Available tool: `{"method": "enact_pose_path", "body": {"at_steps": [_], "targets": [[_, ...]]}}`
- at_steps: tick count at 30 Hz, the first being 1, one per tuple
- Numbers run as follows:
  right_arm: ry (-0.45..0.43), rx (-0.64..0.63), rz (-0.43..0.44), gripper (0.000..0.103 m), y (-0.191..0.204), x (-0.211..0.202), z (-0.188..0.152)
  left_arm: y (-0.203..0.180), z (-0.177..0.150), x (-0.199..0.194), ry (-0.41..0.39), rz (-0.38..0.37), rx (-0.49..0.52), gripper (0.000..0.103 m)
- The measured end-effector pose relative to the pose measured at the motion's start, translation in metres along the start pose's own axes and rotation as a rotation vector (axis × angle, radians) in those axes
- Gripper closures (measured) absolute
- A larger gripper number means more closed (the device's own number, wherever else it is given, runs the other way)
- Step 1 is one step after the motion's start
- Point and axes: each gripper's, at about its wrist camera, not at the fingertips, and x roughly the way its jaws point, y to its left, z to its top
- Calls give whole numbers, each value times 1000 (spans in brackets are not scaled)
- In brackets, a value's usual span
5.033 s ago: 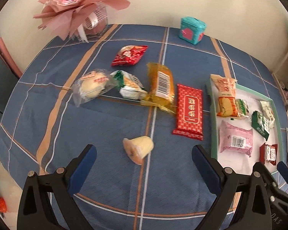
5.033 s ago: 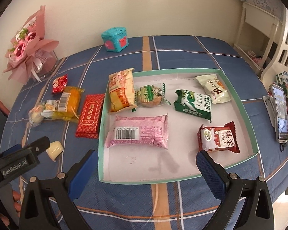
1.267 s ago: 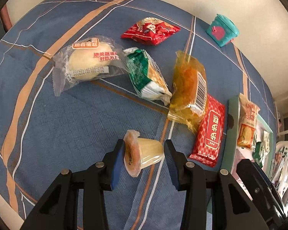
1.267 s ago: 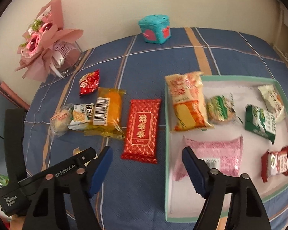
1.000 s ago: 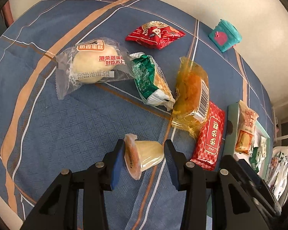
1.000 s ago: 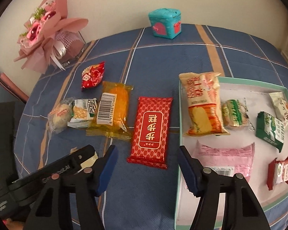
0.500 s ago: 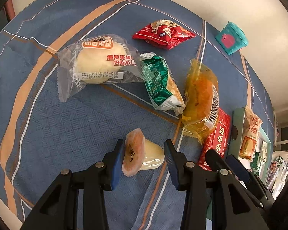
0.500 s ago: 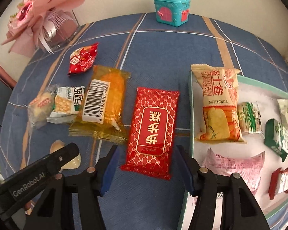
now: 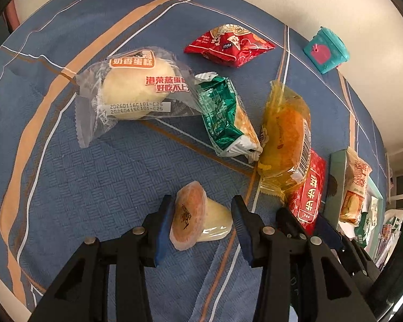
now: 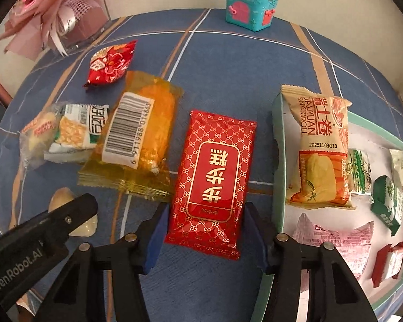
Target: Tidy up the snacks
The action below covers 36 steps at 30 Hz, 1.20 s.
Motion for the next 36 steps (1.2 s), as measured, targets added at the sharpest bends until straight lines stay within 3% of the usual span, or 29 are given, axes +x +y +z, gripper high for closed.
{"method": "enact_pose_path", "body": {"at_steps": [25, 30, 36], "targets": [[-13, 22, -12, 45, 4, -3, -10, -16, 5, 12, 3, 50, 34, 57], [1, 83, 55, 54, -11, -6, -7, -19, 4, 9, 5, 62, 27, 58], [24, 215, 190, 55, -37, -14, -4, -21, 7, -4, -11, 69, 17, 63]]}}
